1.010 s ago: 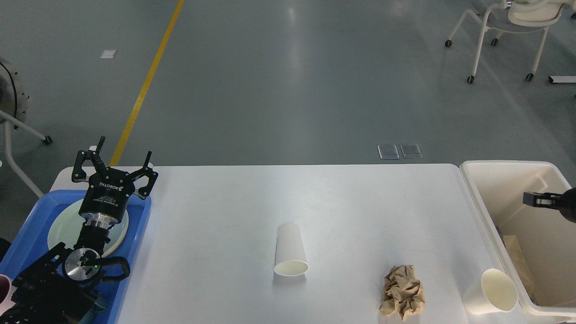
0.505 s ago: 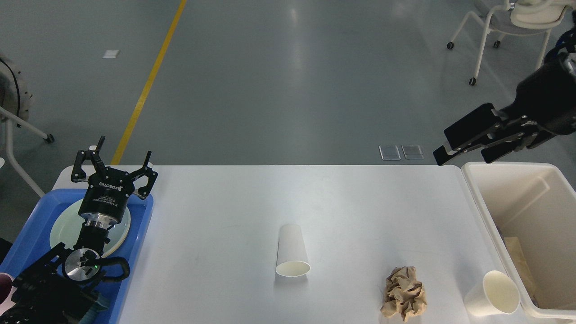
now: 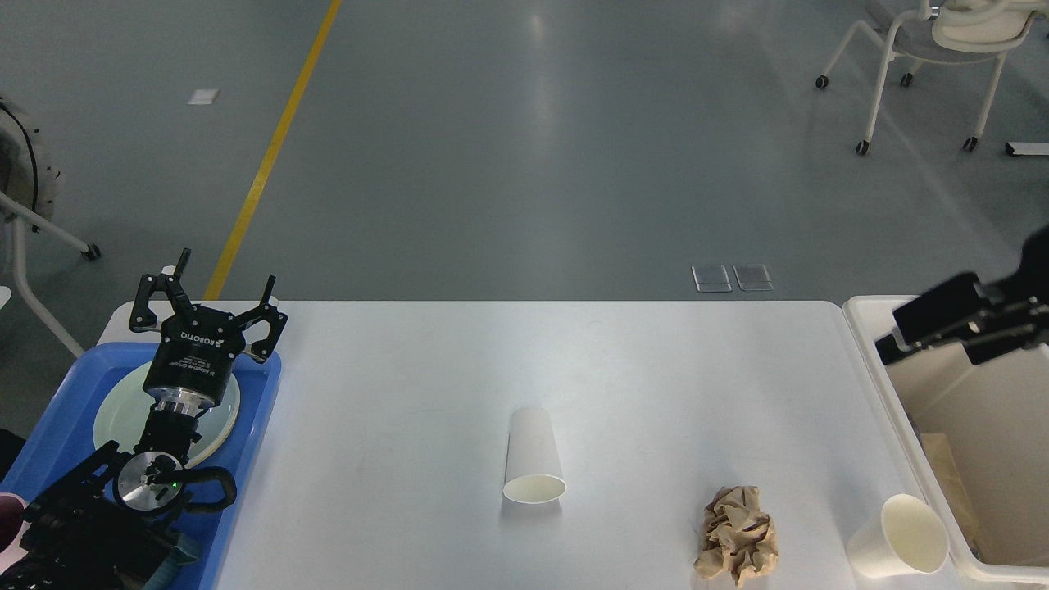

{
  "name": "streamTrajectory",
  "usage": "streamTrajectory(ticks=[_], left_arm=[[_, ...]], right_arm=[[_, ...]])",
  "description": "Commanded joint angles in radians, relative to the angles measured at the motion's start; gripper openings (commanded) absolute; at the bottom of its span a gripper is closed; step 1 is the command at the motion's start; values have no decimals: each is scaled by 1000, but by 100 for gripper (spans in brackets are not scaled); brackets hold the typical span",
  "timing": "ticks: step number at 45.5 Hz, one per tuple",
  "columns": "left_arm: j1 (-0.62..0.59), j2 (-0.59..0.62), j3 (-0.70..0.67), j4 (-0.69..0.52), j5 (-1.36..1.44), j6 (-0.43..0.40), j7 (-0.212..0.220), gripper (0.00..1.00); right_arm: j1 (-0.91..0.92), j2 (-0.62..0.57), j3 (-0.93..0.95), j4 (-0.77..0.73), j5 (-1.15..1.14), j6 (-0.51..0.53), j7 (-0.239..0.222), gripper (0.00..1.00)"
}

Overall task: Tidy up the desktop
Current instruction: 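Lower the right gripper to the paper cup beside the bin and grasp it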

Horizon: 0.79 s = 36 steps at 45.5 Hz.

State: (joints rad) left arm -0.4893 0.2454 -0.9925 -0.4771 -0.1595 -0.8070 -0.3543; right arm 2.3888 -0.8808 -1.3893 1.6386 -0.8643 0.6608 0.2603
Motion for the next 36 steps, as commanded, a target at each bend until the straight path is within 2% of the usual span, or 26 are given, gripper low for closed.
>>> streamTrajectory(ticks=[1, 10, 14, 21, 23, 36], left_arm=[[0, 0, 0, 0, 0, -1, 0, 100], [0, 0, 0, 0, 0, -1, 0, 100], [0, 0, 0, 0, 0, -1, 0, 100], [0, 0, 0, 0, 0, 0, 0, 100], [0, 0, 0, 0, 0, -1, 0, 100], [0, 0, 0, 0, 0, -1, 0, 100]], right_arm=[[-239, -110, -56, -43, -228, -213, -1, 100], [-537, -161, -36, -117, -187, -502, -1, 100], [-626, -156, -1, -151, -118, -579, 1, 100], [-808, -126, 119, -227, -64, -673, 1, 100], [-914, -87, 180, -256, -24, -700, 1, 100], [-1143, 0, 332, -402, 8, -747, 2, 100]])
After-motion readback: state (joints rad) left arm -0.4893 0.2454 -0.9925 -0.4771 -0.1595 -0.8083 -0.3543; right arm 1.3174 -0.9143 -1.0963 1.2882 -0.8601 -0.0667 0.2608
